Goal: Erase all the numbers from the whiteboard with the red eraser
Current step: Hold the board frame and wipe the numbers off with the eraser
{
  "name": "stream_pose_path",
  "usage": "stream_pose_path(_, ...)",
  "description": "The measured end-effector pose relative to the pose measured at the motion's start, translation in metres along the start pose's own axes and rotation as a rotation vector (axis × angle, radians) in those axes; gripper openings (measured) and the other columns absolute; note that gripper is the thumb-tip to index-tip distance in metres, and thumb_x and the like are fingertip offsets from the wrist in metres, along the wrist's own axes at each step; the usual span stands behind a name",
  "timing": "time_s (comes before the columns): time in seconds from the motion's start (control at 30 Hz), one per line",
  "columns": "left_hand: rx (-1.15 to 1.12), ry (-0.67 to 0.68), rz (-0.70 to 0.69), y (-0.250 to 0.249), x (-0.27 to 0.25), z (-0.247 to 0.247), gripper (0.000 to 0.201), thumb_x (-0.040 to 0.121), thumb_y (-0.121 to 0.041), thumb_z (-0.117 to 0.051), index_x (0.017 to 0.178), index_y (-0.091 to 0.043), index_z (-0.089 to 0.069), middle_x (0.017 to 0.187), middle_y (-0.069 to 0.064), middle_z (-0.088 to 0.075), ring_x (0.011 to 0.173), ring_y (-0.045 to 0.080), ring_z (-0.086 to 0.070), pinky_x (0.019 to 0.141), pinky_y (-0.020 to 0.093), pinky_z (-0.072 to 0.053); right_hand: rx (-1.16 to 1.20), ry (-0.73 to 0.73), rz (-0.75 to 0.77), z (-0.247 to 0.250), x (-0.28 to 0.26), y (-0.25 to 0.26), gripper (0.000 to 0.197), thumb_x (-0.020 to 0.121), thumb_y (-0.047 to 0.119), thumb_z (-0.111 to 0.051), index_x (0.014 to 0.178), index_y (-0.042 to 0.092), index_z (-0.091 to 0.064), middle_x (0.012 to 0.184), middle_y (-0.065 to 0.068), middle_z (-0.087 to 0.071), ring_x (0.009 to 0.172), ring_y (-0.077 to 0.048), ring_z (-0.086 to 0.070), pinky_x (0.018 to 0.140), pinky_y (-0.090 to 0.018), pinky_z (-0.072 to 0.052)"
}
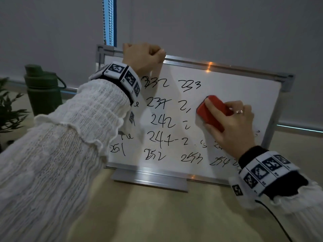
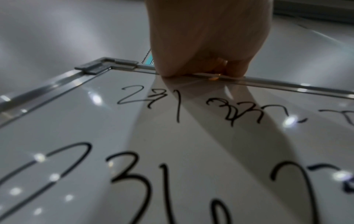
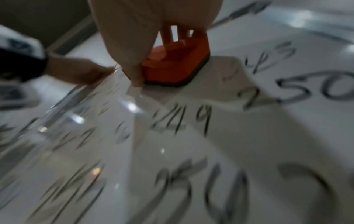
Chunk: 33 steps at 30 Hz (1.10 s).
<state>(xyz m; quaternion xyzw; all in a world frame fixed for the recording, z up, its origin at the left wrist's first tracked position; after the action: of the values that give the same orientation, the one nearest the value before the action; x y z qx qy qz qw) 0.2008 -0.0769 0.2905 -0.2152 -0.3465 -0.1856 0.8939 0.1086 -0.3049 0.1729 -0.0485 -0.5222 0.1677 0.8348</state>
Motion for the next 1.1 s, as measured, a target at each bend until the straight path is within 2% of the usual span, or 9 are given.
stream_pose_path(0.17,0.0,-0.015,-0.004,0.0,0.0,0.0,0.036,0.095,-0.041,-0.029,0.083,-0.022,-0.057,0.059,-0.01,-0.04,0.081,0.018,-0.047,0.098,0.034,-0.017,-0.03,0.275,0.498,-0.026,-0.052,0.038,0.066,0.066,0.031,-0.063,0.128,0.037,-0.041,0.103,-0.008,-0.045,0.078,-0.024,-0.036,0.071,-0.037,-0.033)
stream_pose_path(0.27,0.005,-0.032,-0.002,0.0,-0.001,0.001,0.033,0.095,-0.04,-0.029,0.082,-0.025,-0.055,0.058,-0.011,-0.039,0.081,0.017,-0.046,0.097,0.034,-0.018,0.001,0.175,0.312,-0.01,-0.017,0.021,0.046,0.084,0.045,-0.044,0.128,0.039,-0.039,0.104,-0.011,-0.047,0.08,-0.028,-0.04,0.073,-0.04,-0.037)
stream_pose_path(0.4,0.02,-0.025,-0.003,-0.002,-0.002,0.0,0.033,0.095,-0.04,-0.028,0.084,-0.027,-0.055,0.059,-0.011,-0.04,0.081,0.016,-0.045,0.101,0.038,-0.02,0.024,0.091,0.004,-0.003,0.004,0.005,0.057,0.076,0.039,-0.048,0.132,0.034,-0.038,0.104,-0.021,-0.052,0.086,-0.031,-0.039,0.074,-0.045,-0.039)
stream_pose_path(0.6,0.023,-0.015,-0.003,-0.002,-0.002,-0.003,0.035,0.095,-0.041,-0.028,0.087,-0.023,-0.058,0.059,-0.01,-0.039,0.081,0.017,-0.045,0.087,0.03,-0.014,-0.07,0.267,0.523,-0.023,-0.051,0.054,0.054,0.075,0.025,-0.057,0.126,0.034,-0.042,0.089,-0.011,-0.061,0.065,-0.026,-0.046,0.057,-0.036,-0.038)
stream_pose_path(0.77,0.004,0.002,-0.001,-0.004,-0.007,-0.001,0.034,0.095,-0.042,-0.028,0.086,-0.023,-0.055,0.059,-0.011,-0.039,0.082,0.016,-0.045,0.09,0.029,-0.012,0.0,0.146,0.129,-0.002,-0.002,0.029,0.054,0.076,0.04,-0.049,0.129,0.033,-0.041,0.096,-0.018,-0.057,0.076,-0.031,-0.044,0.063,-0.038,-0.039)
stream_pose_path(0.83,0.0,0.001,-0.001,-0.005,-0.007,0.001,0.034,0.095,-0.042,-0.029,0.085,-0.023,-0.056,0.059,-0.011,-0.039,0.082,0.017,-0.045,0.095,0.031,-0.014,-0.017,0.137,0.155,-0.007,-0.016,0.039,0.061,0.073,0.032,-0.063,0.129,0.031,-0.041,0.095,-0.018,-0.058,0.078,-0.027,-0.038,0.062,-0.038,-0.038)
stream_pose_path(0.97,0.013,0.009,0.005,-0.005,-0.006,0.002,0.043,0.095,-0.041,-0.028,0.091,-0.015,-0.062,0.059,-0.01,-0.039,0.081,0.018,-0.046,0.109,0.04,-0.013,-0.069,0.273,0.477,-0.024,-0.052,0.063,0.069,0.065,0.02,-0.071,0.126,0.032,-0.042,0.089,-0.011,-0.061,0.07,-0.024,-0.041,0.056,-0.035,-0.037)
stream_pose_path(1.03,0.024,0.008,0.005,-0.004,-0.007,0.001,0.046,0.095,-0.041,-0.028,0.094,-0.013,-0.064,0.059,-0.01,-0.04,0.081,0.018,-0.047,0.109,0.041,-0.014,-0.06,0.231,0.411,-0.017,-0.033,0.049,0.058,0.074,0.029,-0.063,0.127,0.034,-0.041,0.091,-0.013,-0.061,0.071,-0.026,-0.043,0.058,-0.036,-0.038)
stream_pose_path(1.1,0.033,0.008,0.006,-0.004,-0.006,0.001,0.047,0.096,-0.041,-0.028,0.096,-0.012,-0.065,0.059,-0.009,-0.041,0.082,0.018,-0.048,0.108,0.041,-0.015,-0.006,0.136,0.159,0.0,-0.001,0.021,0.056,0.076,0.038,-0.054,0.13,0.034,-0.04,0.098,-0.019,-0.058,0.077,-0.032,-0.046,0.064,-0.04,-0.042)
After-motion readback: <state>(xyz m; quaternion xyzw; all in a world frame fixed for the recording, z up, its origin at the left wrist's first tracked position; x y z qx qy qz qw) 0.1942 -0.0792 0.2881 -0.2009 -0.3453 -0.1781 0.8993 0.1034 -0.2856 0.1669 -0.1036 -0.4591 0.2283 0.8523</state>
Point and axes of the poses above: each hand's wrist, its own x-axis towards the middle knuckle, its own z-axis out of the back of the hand, y = z × x, the point moved 6 cm from there along x, towards the middle knuckle
